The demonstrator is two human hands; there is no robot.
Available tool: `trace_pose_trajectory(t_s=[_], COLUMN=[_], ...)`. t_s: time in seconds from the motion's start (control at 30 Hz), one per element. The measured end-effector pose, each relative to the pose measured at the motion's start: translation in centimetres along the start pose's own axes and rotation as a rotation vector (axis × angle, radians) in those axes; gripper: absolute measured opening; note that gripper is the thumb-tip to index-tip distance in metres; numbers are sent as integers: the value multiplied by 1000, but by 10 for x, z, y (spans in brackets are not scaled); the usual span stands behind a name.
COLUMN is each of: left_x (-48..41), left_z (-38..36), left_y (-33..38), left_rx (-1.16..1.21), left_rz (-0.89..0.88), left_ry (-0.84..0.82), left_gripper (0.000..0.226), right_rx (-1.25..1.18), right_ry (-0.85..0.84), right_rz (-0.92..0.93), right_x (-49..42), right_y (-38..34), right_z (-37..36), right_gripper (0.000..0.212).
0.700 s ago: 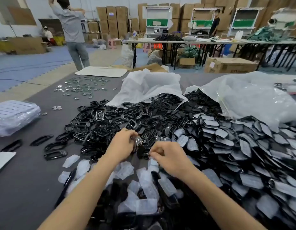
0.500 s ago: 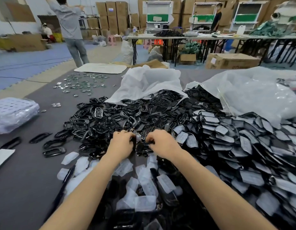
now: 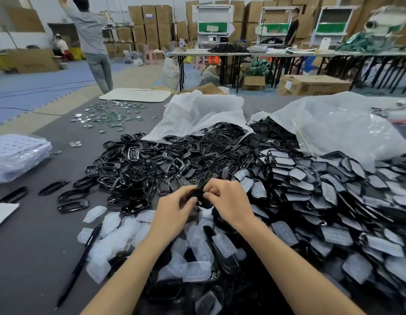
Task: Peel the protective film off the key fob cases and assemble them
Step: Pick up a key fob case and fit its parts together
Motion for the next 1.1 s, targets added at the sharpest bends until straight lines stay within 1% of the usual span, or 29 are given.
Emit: trace_pose_trajectory(t_s=[0.07,0.13,0.23,0.33,0.4,0.43,0.5,0.57,0.63,0.73,0.83,0.9,0.97,1.0,1.03,1.07,1.1], left_x=[9,13,15,15,14,14,15,16,16,15,15,16,16,16,16,17,18], left_z=[3,5,12,19,21,21,22,24,28,30,28,26,24,24,24,26,30], left_y=[-8,-19,-34,-46,-52,-55,-58,-60,-62,-60,-57,-55,-54,-52,-50,-45,-39], left_rx=[80,147,231,340,402,417,422,408,405,482,560,613,691,723,739,729,701], left_rz=[50,124,189,251,301,319,339,346,350,365,373,387,403,403,388,355,306], left_ry=[35,52,100,163,188,198,204,207,216,218,204,189,179,178,185,204,229], left_gripper=[17,20,19,18,17,17,18,19,17,13,8,5,2,1,2,6,12], right_rx=[-13,-47,-135,-164,-73,5,155,281,382,426,410,316,85,-62,-225,-403,-579], right_ry=[-14,-33,-89,-53,7,7,-86,-246,-321,-283,-235,-157,29,130,204,230,209], right_rz=[2,-17,-42,-82,-83,-70,-28,19,63,107,150,152,55,-28,-135,-252,-357], right_x=[7,10,11,0,-14,-22,-34,-38,-37,-38,-36,-35,-31,-25,-14,0,16], right_y=[0,2,0,2,7,8,8,6,3,-1,-5,-11,-12,-7,1,11,17], right_z=[-2,-5,-10,-2,6,7,-4,-27,-44,-47,-43,-29,4,22,35,37,31], right_gripper=[3,3,5,10,9,9,16,24,28,22,15,15,10,5,5,6,6])
Point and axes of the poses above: each hand's wrist, its own x-axis away from the middle knuckle, its own z-axis out of the back of the hand, y = z × x, the point moved 10 cm from there along -x, towards the middle knuckle, and after that the axes turned 4 degrees about y, right-handed, at the moved point
